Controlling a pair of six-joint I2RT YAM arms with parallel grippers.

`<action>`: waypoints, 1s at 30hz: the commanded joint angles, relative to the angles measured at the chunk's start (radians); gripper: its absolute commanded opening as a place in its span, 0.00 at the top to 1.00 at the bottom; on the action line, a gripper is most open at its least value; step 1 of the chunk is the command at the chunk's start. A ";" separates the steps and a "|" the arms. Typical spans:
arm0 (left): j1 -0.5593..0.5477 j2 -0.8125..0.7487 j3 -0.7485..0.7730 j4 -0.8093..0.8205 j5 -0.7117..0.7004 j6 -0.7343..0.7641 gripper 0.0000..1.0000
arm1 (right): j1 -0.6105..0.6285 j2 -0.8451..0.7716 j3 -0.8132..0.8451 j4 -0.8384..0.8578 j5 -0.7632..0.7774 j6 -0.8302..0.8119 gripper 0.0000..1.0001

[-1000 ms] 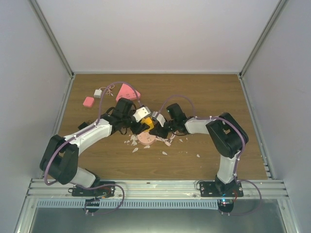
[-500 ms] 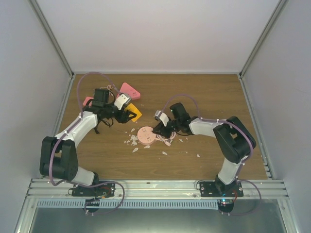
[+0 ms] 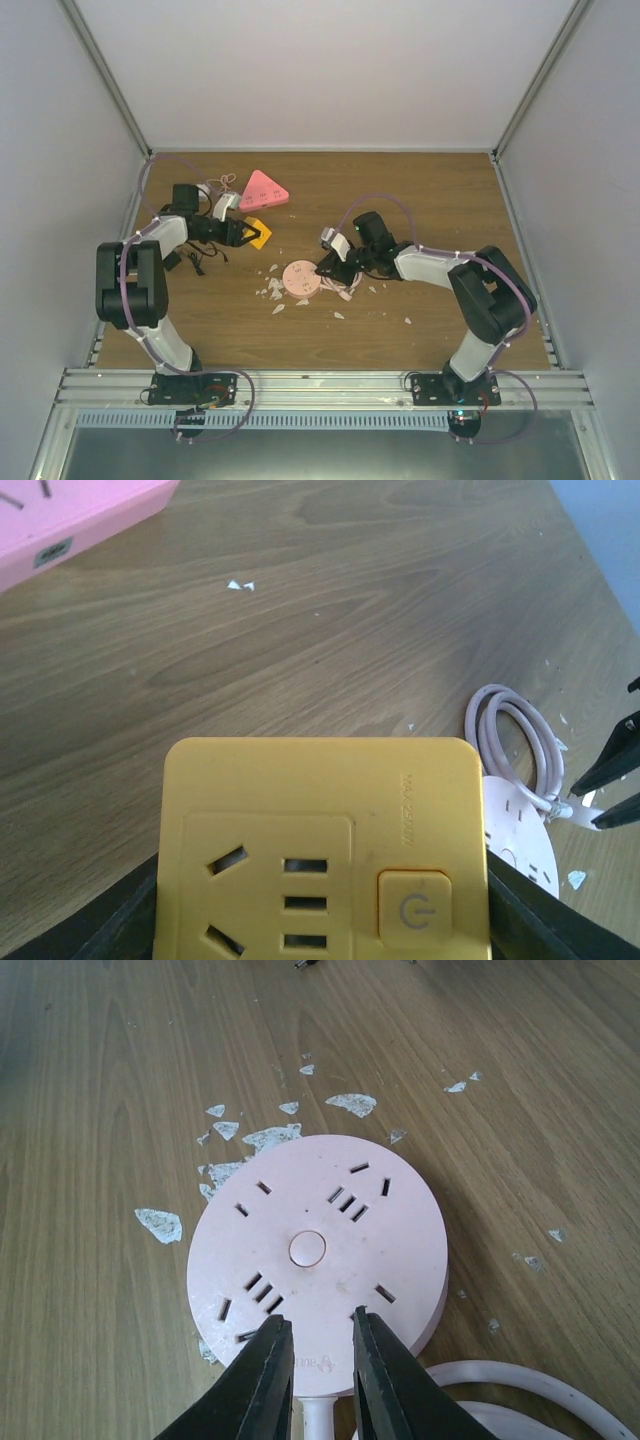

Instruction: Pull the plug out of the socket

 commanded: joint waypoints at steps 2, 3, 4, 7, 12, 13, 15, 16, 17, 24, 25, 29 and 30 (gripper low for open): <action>0.038 0.087 0.050 -0.004 0.116 -0.021 0.98 | -0.010 -0.029 -0.003 0.004 -0.019 -0.032 0.80; 0.044 0.102 0.052 -0.007 0.125 -0.020 0.98 | -0.009 -0.032 -0.003 0.000 -0.017 -0.038 0.80; 0.051 0.115 0.053 -0.008 0.133 -0.020 0.97 | -0.010 -0.033 -0.003 -0.003 -0.017 -0.042 0.79; 0.067 0.151 0.054 -0.010 0.147 -0.022 0.97 | -0.009 -0.040 -0.001 -0.011 -0.012 -0.058 0.75; 0.097 0.193 0.053 -0.004 0.170 -0.026 0.95 | -0.010 -0.048 0.004 -0.022 0.008 -0.090 0.65; 0.101 0.198 0.054 -0.006 0.168 -0.026 0.92 | -0.009 -0.048 0.007 -0.037 0.015 -0.098 0.63; 0.106 0.203 0.052 -0.005 0.139 -0.024 0.85 | -0.009 -0.051 0.014 -0.061 0.021 -0.114 0.58; 0.109 0.202 0.049 -0.005 0.127 -0.023 0.79 | -0.009 -0.052 0.017 -0.068 0.022 -0.118 0.56; 0.110 0.200 0.047 -0.003 0.118 -0.021 0.73 | -0.009 -0.054 0.017 -0.073 0.021 -0.123 0.54; 0.111 0.167 0.030 0.015 0.034 -0.030 0.35 | -0.009 -0.064 0.029 -0.115 0.041 -0.146 0.41; 0.112 0.159 0.027 0.016 0.019 -0.031 0.32 | -0.009 -0.066 0.033 -0.124 0.048 -0.150 0.39; 0.116 0.137 0.019 0.027 -0.037 -0.037 0.19 | -0.008 -0.091 0.027 -0.147 0.067 -0.165 0.31; 0.117 0.132 0.018 0.029 -0.049 -0.039 0.14 | -0.008 -0.098 0.023 -0.152 0.072 -0.168 0.30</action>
